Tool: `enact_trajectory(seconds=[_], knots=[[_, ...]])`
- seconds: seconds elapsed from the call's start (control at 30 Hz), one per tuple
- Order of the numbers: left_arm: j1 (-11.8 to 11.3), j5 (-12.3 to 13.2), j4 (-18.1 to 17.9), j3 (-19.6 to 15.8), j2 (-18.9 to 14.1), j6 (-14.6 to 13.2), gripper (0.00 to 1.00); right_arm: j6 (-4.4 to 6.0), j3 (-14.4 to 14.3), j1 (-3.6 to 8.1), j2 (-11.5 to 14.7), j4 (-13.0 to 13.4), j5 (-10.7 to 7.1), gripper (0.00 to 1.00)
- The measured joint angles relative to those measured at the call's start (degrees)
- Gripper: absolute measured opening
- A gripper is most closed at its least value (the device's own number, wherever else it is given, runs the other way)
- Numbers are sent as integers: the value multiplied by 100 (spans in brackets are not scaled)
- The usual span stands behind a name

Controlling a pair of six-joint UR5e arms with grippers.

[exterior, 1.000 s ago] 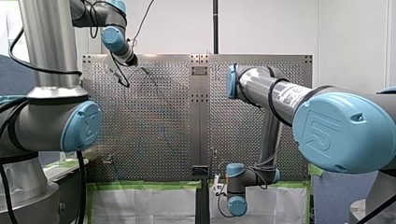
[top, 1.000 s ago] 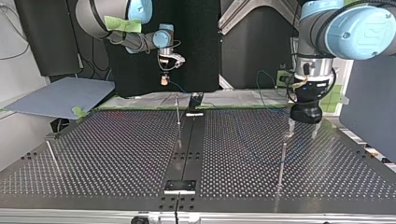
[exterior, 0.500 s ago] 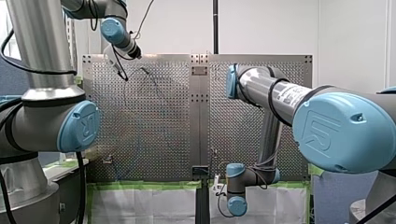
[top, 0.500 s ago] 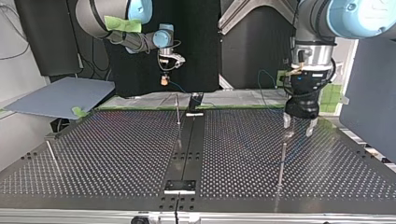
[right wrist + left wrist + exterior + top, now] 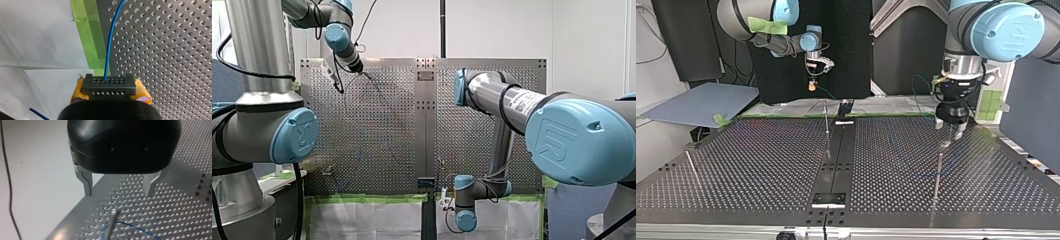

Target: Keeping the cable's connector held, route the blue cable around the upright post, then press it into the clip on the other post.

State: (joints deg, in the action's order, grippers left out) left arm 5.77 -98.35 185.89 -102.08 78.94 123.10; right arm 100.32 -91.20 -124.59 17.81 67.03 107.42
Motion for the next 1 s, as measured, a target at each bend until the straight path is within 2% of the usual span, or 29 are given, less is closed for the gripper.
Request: enact_trajectory(seconds=[0.13, 0.23, 0.5, 0.7, 0.8, 1.0], knots=[[-38, -158, -3, 144, 12, -188, 100, -18, 5, -2, -1, -1, 0, 0], [-60, -172, -6, 277, 17, -334, 100, -37, 7, -1, 0, 11, 0, 0], [-110, 143, 4, 560, 229, -726, 100, -87, 9, 0, 0, -17, 4, 0], [-124, 409, 159, 664, 468, -1022, 100, -98, 9, 0, 0, -41, 6, 0], [-119, 425, 178, 671, 503, -1167, 100, -98, 9, 0, 0, -71, 7, 0], [-101, 291, 171, 674, 513, -1460, 100, -111, 9, 1, 0, -133, 9, 0]])
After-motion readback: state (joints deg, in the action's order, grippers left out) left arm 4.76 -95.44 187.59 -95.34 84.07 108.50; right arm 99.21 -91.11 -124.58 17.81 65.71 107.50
